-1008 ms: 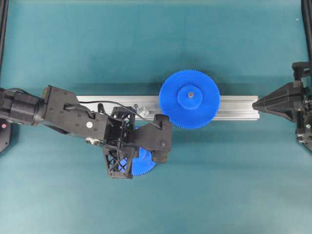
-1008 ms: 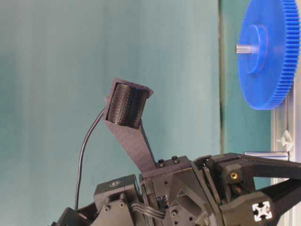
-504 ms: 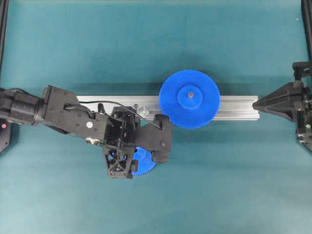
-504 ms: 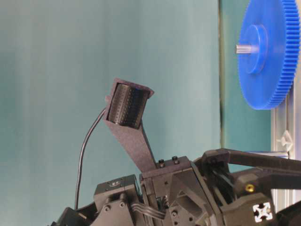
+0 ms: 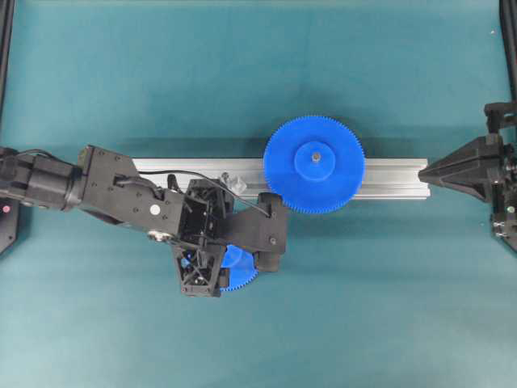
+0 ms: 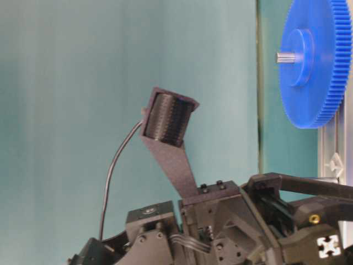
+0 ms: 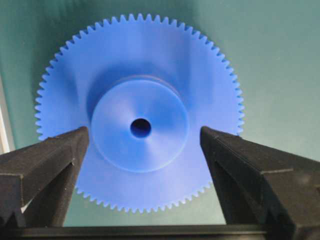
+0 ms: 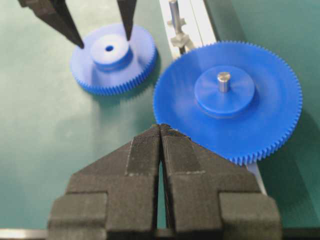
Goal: Insert the small gear onto the shaft.
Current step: 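Close the left gripper on the small blue gear's hub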
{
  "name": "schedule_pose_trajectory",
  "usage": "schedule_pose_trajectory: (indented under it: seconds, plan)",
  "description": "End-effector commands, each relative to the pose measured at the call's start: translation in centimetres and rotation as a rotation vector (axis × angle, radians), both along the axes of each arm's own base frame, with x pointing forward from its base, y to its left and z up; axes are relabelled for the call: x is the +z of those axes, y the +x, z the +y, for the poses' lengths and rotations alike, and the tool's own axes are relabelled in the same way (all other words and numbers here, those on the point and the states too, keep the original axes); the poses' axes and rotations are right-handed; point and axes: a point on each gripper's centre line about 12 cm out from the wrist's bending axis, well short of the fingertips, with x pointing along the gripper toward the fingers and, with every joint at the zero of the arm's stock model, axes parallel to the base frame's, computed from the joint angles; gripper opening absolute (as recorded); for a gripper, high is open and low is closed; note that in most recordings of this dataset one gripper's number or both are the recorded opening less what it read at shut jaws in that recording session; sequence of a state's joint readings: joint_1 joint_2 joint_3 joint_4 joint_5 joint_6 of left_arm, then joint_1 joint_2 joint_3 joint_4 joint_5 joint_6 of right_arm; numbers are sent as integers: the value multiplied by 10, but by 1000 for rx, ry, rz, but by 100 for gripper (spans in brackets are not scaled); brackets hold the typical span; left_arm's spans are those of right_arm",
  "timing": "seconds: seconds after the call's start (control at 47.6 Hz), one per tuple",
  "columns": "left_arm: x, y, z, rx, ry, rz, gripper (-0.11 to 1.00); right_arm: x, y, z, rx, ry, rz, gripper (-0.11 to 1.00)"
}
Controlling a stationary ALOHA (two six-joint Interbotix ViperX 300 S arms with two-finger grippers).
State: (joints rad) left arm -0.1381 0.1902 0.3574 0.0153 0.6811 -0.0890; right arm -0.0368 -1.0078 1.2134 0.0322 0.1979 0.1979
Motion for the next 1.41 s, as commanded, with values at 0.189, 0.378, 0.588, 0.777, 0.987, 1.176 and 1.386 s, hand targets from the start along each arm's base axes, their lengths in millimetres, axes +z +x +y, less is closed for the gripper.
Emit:
schedule_pose_trajectory:
  seconds: [0.189, 0.378, 0.588, 0.777, 0.987, 1.176, 1.386]
  plan:
    - [13, 6, 3, 5, -2, -40, 92, 8, 3, -1, -16, 32, -21, 3]
    - [9, 8, 4, 8, -2, -35, 92, 7, 3, -1, -19, 36, -20, 3]
    - [5, 8, 4, 8, -1, -32, 92, 7, 3, -1, -18, 35, -19, 3]
    - [1, 7, 4, 9, -1, -25, 92, 7, 3, -1, -18, 35, -19, 3]
    - [-4, 9, 4, 14, -3, -23, 92, 7, 3, -1, -19, 37, -20, 3]
    - [-10, 10, 3, 20, -6, -29, 92, 6, 2, -1, -19, 36, -20, 3]
    - [-15, 4, 4, 21, -3, -4, 92, 7, 3, 0, -17, 36, -21, 3]
